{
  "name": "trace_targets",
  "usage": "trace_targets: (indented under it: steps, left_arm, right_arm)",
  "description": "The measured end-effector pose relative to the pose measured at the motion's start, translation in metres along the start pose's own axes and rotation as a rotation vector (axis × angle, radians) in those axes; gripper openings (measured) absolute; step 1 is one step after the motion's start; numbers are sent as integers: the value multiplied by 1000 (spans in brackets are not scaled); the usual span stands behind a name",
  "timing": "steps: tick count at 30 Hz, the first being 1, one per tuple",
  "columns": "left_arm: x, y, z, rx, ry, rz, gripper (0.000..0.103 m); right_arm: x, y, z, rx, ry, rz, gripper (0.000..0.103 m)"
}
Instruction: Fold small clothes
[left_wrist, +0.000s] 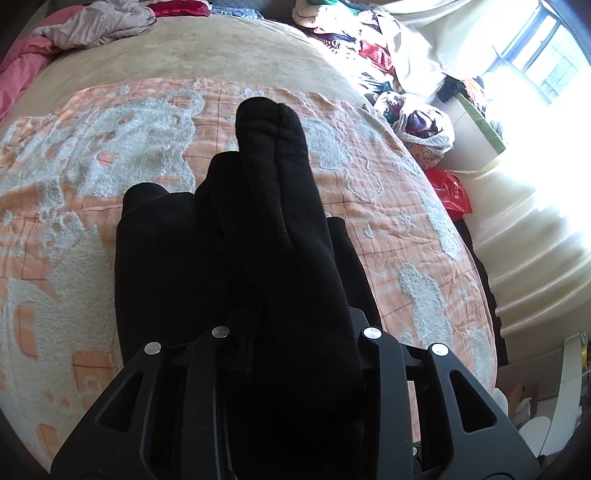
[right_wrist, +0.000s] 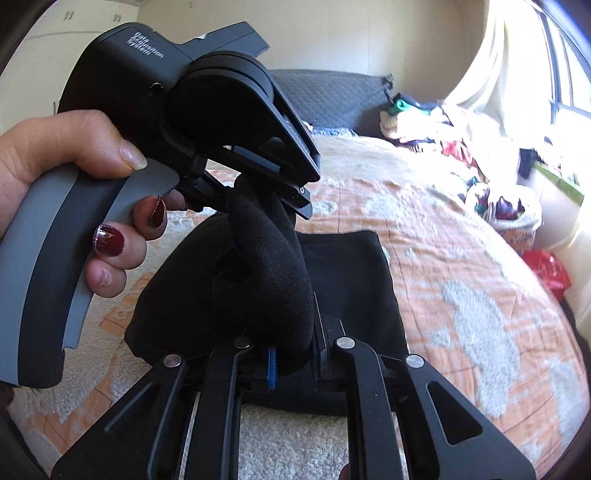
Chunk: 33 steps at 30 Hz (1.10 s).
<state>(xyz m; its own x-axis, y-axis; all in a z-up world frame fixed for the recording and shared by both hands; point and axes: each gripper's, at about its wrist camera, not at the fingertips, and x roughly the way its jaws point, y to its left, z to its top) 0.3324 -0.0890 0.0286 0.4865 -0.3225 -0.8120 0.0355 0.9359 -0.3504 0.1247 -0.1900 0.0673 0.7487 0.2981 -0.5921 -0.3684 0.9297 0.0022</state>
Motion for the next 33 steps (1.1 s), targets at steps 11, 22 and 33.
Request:
trace_targets:
  steps: [11,22,33]
  left_arm:
    - [39,-14,1,5,59,39,39]
    - [-1,5,-5,-39,-63,-20,58]
    - [-34,33,-61,54,-148,160,65]
  right_arm:
    - [32,-57,-16,459,147,222,19]
    - [50,-89,-22,724,245,357,22]
    - [47,-111,-12,740,199,402,57]
